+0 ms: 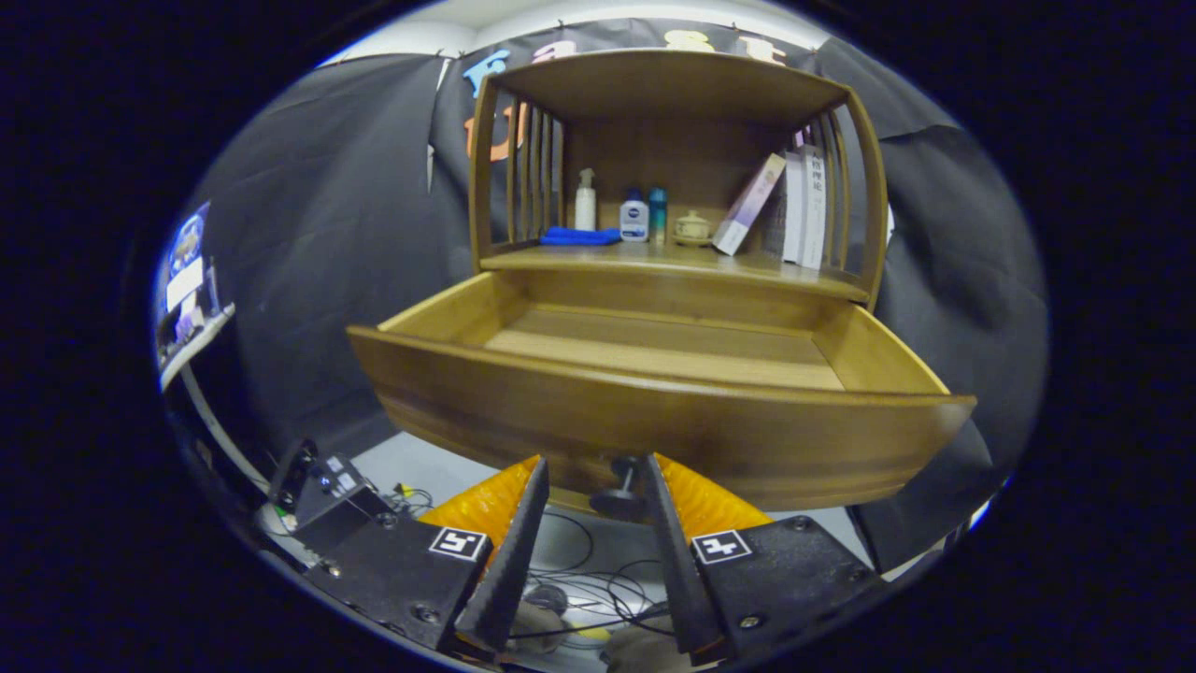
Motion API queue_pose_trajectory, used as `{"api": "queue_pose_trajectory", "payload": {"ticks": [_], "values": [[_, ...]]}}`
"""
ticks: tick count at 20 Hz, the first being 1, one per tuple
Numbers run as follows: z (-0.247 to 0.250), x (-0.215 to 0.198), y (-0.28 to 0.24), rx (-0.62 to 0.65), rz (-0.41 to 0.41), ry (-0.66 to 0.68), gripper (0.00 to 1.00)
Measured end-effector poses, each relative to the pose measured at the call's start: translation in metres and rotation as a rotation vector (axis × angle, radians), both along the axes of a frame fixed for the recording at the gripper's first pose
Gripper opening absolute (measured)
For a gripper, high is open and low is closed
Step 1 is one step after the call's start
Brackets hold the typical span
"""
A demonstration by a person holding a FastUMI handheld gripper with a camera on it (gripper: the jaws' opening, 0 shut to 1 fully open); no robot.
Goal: Pull open the drawer, take out the items inside it, and place them on the countertop above the cabinet.
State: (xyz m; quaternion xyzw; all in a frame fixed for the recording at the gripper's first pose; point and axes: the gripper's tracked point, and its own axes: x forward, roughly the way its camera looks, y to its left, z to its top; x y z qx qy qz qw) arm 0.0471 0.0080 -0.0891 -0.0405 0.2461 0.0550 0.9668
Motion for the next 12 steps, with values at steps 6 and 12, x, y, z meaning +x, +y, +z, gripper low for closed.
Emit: {"api": "queue_pose_trajectory", "payload": {"ticks": [6,12], "values": [[0.043,0.029,0.014,-0.078,0.061,-0.037,0.76],[0.045,0.078,-0.001,-0.136,0.029,0.095,0.79]]}}
